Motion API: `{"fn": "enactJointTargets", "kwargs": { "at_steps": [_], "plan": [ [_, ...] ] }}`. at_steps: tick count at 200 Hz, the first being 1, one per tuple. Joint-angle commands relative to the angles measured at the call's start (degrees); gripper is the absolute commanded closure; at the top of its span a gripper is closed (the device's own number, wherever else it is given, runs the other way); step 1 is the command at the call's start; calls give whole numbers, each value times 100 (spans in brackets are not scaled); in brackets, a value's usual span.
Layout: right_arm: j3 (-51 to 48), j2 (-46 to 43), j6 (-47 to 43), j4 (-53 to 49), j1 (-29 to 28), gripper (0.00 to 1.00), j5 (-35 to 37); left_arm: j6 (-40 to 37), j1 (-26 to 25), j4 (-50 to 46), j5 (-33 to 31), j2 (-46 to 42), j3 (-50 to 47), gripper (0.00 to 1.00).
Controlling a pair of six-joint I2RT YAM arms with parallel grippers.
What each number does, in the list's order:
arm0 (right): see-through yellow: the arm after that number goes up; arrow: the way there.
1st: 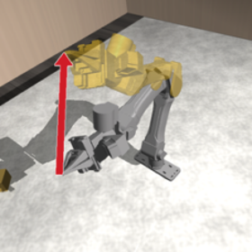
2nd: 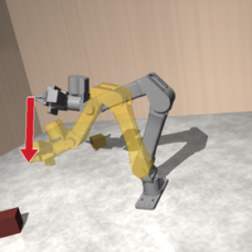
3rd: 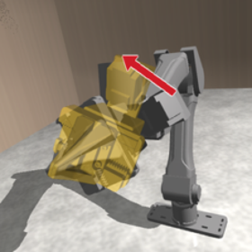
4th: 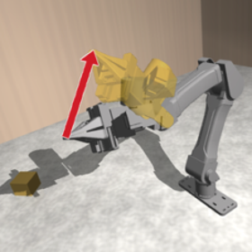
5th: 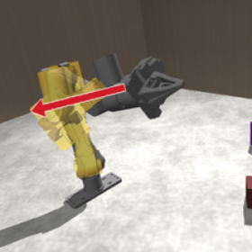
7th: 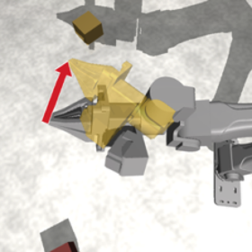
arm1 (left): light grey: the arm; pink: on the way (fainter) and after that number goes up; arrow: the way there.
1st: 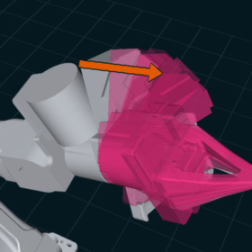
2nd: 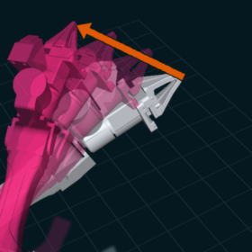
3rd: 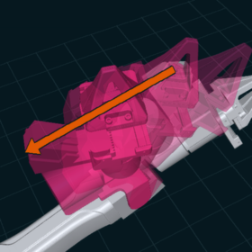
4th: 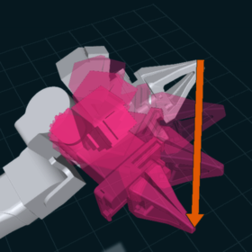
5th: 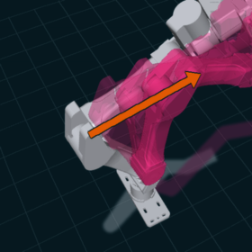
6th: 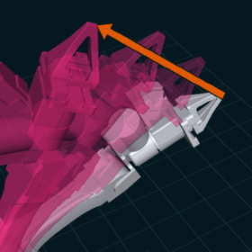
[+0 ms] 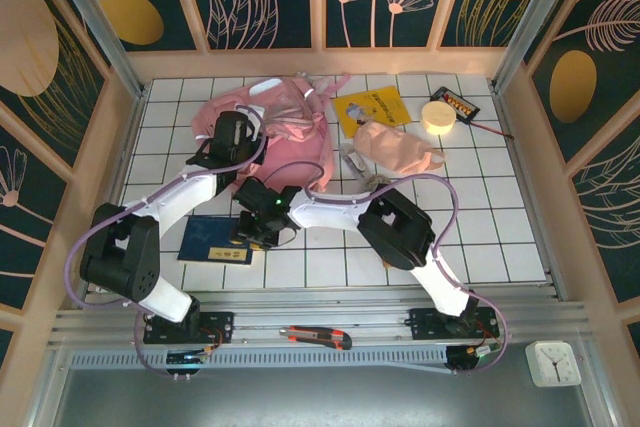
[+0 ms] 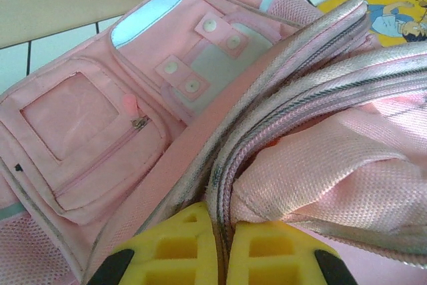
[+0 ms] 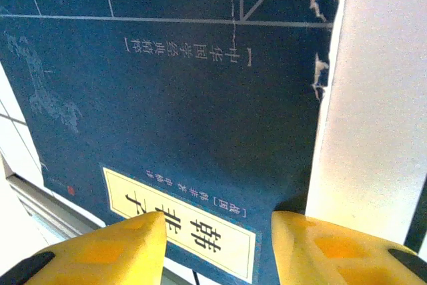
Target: Pack the student bag
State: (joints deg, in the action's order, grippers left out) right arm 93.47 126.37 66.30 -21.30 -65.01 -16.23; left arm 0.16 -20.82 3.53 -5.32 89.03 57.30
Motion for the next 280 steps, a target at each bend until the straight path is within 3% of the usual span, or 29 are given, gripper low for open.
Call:
{"fn": "enactJointTargets", "kwargs": {
  "at_steps": [1, 114, 135, 158, 175, 211, 280],
  "plan": [
    [51, -168, 278, -954, -95, 51, 802, 46, 172, -21, -178, -109, -123, 100],
    [367, -576, 449, -2344, -330, 50, 1980, 89, 193, 7, -178, -263, -125, 100],
    [-147, -918, 465, -1982, -280, 50, 2014, 93, 203, -18, -196, -305, -122, 100],
    [-380, -1236, -416, -423, -293, 51, 1526, 114, 230, -62, -197, -342, -123, 100],
    [-269, -1158, -296, -765, -255, 50, 1264, 107, 243, -107, -172, -351, -97, 100],
    [-1344, -1398, 189, -387, -209, 51, 1012, 119, 248, -50, -153, -330, -122, 100],
    [-753, -656, 5, -471, -191, 53, 1052, 102, 246, -32, -153, -415, -332, 100]
  ]
}}
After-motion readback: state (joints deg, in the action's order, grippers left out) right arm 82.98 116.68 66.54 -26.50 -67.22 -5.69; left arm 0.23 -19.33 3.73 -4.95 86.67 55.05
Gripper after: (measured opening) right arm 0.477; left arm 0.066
